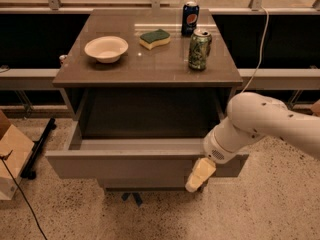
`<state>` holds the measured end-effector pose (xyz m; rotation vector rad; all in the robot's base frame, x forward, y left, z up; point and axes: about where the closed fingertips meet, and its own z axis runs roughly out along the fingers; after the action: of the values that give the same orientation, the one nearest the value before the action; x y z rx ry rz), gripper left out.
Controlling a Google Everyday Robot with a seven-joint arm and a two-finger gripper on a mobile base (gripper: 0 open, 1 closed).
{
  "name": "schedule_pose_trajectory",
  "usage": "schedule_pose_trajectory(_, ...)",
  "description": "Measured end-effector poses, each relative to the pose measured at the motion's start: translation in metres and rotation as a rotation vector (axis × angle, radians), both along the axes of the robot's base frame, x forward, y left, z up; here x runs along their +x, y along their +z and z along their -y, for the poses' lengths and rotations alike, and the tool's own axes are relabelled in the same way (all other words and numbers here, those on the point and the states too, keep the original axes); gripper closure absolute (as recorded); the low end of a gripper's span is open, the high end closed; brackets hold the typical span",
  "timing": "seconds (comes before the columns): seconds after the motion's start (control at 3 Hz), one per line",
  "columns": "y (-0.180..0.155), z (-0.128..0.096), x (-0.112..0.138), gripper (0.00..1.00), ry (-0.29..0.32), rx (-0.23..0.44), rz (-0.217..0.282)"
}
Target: Open top drawer
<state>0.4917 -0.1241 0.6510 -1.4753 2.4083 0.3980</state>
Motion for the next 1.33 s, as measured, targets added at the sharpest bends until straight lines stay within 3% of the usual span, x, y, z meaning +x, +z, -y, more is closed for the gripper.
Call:
schedule_pose_trajectory(0.33, -0.0011, 0.0081, -0.034, 0.27, -0.022, 0.025, -0.045)
schedule_pose_trajectory(1.0, 0.0043, 0.0081, -0.034, 0.78, -0.022, 0.025, -0.046)
schedule_pose_trajectory(1.33, 0.0042, 0.0081, -0.0342, 0.65, -0.022, 0.025, -0.046)
